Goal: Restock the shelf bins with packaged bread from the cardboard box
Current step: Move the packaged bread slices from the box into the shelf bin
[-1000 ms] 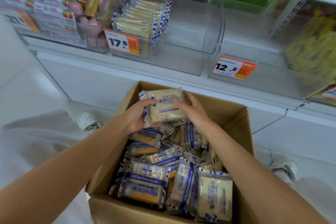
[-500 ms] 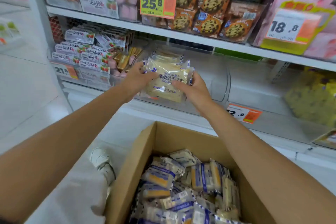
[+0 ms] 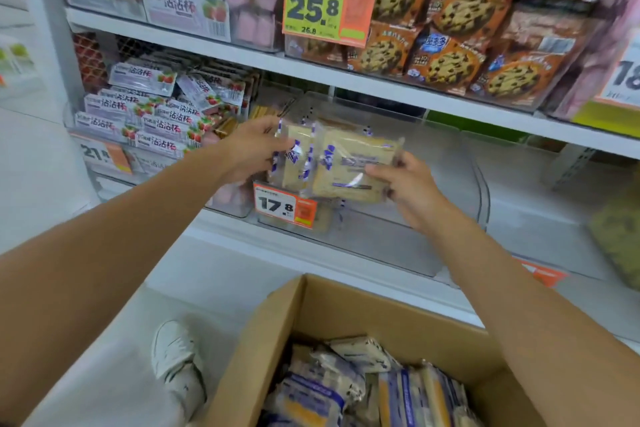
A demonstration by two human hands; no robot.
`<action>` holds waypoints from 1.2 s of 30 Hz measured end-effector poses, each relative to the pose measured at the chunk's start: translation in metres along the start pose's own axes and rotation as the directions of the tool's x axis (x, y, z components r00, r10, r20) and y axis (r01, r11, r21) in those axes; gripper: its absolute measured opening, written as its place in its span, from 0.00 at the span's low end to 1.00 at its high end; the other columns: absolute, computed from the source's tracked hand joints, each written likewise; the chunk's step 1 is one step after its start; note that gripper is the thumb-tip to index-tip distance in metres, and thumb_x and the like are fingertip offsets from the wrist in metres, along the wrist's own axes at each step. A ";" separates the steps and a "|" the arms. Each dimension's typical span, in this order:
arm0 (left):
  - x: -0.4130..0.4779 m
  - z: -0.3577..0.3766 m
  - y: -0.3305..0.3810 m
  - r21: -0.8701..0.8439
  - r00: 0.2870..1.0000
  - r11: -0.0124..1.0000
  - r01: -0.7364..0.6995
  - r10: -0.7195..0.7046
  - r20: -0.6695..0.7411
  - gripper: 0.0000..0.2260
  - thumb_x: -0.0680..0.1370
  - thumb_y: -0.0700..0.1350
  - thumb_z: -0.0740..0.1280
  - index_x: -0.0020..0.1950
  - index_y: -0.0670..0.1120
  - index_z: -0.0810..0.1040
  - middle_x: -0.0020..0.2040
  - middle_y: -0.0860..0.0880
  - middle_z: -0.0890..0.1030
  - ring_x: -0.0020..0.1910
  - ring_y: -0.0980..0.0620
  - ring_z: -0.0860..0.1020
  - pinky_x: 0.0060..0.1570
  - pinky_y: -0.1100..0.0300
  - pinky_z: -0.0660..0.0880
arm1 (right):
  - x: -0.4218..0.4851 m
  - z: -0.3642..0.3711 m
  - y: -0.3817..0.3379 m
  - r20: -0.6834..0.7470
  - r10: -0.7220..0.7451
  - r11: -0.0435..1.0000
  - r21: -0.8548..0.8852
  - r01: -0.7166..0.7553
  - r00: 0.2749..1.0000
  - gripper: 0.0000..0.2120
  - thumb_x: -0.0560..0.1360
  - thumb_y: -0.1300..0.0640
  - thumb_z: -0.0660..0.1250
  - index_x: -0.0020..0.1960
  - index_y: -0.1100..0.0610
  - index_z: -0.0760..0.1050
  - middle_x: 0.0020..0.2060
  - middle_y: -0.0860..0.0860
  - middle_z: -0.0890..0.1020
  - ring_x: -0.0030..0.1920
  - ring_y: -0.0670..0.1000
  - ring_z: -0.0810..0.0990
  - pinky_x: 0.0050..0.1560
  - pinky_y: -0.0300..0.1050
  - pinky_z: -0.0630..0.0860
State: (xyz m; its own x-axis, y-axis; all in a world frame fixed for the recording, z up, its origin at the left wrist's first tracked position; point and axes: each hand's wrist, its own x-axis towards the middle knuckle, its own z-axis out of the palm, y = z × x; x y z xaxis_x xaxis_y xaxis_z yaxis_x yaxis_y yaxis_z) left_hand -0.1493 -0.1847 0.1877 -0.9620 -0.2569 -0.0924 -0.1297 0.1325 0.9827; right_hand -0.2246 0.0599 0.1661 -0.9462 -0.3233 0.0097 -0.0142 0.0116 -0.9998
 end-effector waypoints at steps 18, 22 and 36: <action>-0.020 0.059 0.001 0.904 0.946 0.281 -0.323 0.114 0.303 0.25 0.84 0.58 0.45 0.81 0.55 0.48 0.82 0.49 0.45 0.80 0.48 0.42 0.76 0.44 0.41 | -0.001 -0.051 -0.011 -0.328 0.069 0.995 0.093 -0.040 0.942 0.15 0.73 0.70 0.67 0.56 0.57 0.73 0.51 0.55 0.82 0.46 0.53 0.83 0.30 0.39 0.78; -0.005 0.046 -0.027 0.920 0.953 0.276 -0.277 -0.043 0.300 0.24 0.83 0.60 0.42 0.79 0.61 0.40 0.81 0.54 0.39 0.79 0.49 0.39 0.74 0.41 0.38 | 0.002 -0.053 -0.009 -0.348 0.041 0.999 -0.007 -0.046 0.937 0.11 0.75 0.67 0.66 0.55 0.57 0.73 0.49 0.54 0.83 0.45 0.52 0.83 0.35 0.43 0.79; 0.062 0.055 -0.020 0.950 0.982 0.249 -0.187 0.058 0.178 0.41 0.72 0.74 0.38 0.81 0.55 0.43 0.81 0.47 0.40 0.79 0.48 0.36 0.76 0.44 0.36 | 0.111 -0.044 0.032 -0.450 0.069 0.951 -0.241 -0.196 0.890 0.24 0.74 0.61 0.68 0.68 0.59 0.67 0.60 0.59 0.78 0.56 0.60 0.78 0.58 0.55 0.77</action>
State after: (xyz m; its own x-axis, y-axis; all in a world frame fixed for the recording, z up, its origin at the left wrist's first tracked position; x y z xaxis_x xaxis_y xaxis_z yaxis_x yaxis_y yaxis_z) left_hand -0.2197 -0.1511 0.1531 -0.9953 -0.0740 -0.0619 -0.0805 0.9907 0.1096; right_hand -0.3441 0.0661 0.1354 -0.9889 0.1388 -0.0535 0.0938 0.3025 -0.9485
